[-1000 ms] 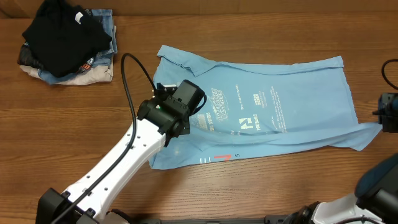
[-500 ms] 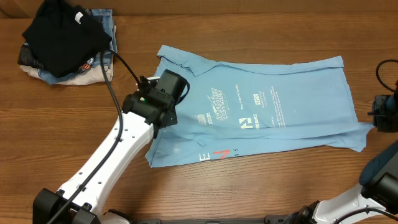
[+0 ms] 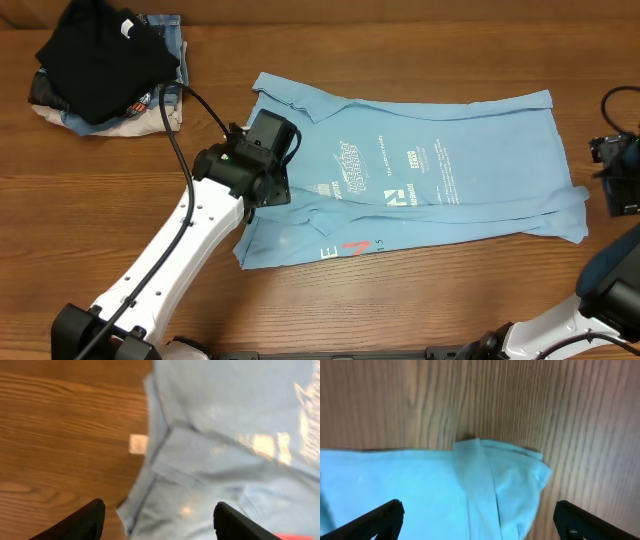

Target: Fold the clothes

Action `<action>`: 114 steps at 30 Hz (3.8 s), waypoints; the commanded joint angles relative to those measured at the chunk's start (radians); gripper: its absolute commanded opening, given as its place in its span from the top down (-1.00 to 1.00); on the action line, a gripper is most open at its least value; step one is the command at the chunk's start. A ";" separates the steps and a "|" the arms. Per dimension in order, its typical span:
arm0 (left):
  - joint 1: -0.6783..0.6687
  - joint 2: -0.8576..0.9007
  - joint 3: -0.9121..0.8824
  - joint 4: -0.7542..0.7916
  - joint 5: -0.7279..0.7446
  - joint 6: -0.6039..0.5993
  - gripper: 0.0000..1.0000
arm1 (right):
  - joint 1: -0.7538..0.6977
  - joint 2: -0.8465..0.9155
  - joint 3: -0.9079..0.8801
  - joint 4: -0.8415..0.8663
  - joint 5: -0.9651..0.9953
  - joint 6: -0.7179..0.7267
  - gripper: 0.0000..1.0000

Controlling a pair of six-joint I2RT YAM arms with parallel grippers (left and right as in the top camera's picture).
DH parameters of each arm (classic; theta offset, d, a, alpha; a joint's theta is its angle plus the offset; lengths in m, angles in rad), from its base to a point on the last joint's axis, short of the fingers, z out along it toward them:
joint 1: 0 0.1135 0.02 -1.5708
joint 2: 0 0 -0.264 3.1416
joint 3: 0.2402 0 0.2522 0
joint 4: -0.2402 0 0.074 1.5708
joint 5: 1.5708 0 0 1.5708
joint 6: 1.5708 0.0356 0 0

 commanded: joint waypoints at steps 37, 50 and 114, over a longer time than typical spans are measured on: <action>-0.184 0.007 -0.382 0.482 0.266 -0.806 -0.51 | 0.068 -0.012 0.159 -0.107 -0.367 -0.251 -1.00; -0.184 0.171 -0.418 0.714 0.278 -0.781 -0.37 | 0.068 -0.012 0.158 -0.111 -0.366 -0.251 -1.00; -0.127 0.141 -0.316 0.465 0.368 -0.618 -0.15 | 0.067 -0.012 0.158 -0.133 -0.336 -0.277 -1.00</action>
